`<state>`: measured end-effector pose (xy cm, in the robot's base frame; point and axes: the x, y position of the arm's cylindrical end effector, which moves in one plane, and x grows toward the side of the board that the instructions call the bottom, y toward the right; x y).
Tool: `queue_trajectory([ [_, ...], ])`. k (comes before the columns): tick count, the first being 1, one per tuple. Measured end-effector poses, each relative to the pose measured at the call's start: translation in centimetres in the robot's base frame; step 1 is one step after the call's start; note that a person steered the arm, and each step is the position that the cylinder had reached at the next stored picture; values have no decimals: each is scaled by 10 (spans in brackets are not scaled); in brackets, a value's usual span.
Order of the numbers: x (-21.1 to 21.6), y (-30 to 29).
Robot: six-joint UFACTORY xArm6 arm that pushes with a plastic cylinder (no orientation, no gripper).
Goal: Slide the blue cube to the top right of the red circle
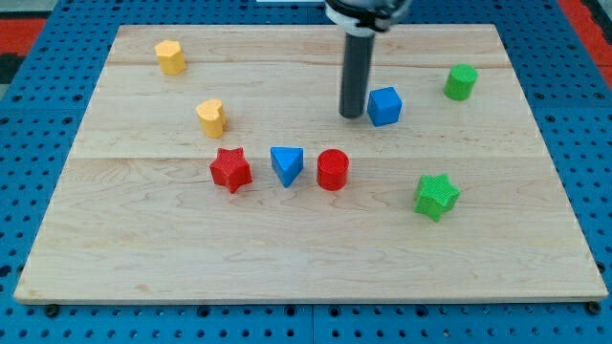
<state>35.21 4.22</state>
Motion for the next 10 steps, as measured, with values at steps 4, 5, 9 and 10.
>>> queue_trajectory([
  [4,10,56],
  [5,29,49],
  [9,48,28],
  [10,58,36],
])
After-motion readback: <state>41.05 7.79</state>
